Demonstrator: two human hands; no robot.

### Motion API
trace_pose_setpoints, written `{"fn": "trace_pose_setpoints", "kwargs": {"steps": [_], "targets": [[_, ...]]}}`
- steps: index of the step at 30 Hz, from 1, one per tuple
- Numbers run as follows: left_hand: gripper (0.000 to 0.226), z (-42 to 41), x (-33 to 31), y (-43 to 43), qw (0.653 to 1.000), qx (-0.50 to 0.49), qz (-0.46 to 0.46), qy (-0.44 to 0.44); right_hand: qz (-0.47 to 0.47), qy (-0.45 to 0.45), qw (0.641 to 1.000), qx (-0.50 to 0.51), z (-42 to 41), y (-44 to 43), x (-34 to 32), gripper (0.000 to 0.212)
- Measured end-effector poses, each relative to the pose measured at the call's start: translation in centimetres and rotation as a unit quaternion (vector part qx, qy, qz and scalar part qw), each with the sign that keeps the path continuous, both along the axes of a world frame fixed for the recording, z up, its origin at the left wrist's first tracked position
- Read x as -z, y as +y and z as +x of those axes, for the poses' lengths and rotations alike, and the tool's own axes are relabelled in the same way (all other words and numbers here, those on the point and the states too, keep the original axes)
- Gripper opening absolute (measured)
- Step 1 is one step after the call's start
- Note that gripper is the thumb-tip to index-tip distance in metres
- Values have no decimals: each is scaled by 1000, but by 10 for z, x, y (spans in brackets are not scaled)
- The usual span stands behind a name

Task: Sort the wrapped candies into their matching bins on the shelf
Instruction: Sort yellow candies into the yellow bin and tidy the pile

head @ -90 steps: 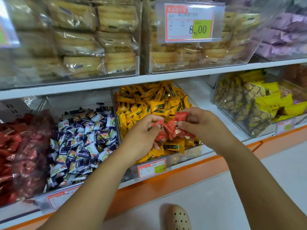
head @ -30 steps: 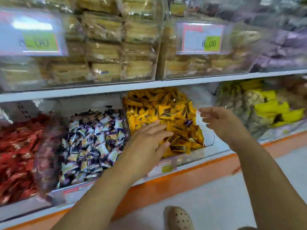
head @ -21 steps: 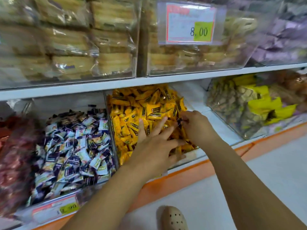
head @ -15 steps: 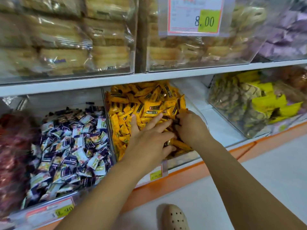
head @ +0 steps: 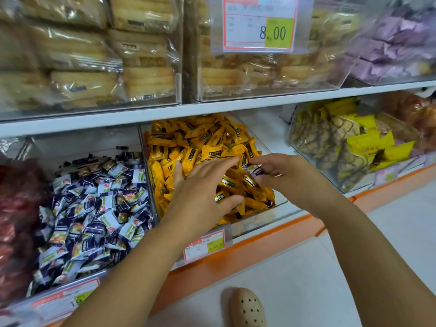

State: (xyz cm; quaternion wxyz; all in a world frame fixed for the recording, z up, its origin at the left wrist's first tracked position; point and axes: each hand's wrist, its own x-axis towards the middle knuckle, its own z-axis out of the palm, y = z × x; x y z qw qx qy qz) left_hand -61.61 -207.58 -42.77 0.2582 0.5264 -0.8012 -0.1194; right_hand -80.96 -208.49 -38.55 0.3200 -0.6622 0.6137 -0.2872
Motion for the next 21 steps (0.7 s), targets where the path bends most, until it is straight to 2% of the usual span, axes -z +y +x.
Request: {"fn": "trace_pose_setpoints", "kwargs": {"steps": [2,5,7,8,10,12,14,16,19,21], "targets": [[59,-6,1,1,999,18,-42,5,3,-31,999,-35,7,5,-2,38],[39,-10,6,0,992,11,-90,88,22,-90,994,-60,15,7,-2,39],[28,-5,5,-2,985,-14,-105,133,40,-86,995,-42,8,4,-4,34],[26,-1,4,-3,984,-25,-103,144,44,-51,997,-26,3,2,-6,27],[26,8,2,-4,985,-39,-81,147,57,108,992,-21,-9,1,-10,11],[25,14,0,-4,990,-18,-53,130,94,276,954,-68,-12,-2,-4,20],[23,16,1,-3,995,14,-40,91,135,386,903,-131,-4,-6,5,35],[22,17,1,-2,997,31,-35,65,143,405,892,-142,2,-8,15,46],[27,23,-1,1,998,28,-48,40,111,332,925,-150,4,-10,24,48],[25,28,-4,2,998,13,-53,34,113,319,929,-153,4,-13,27,46]]}}
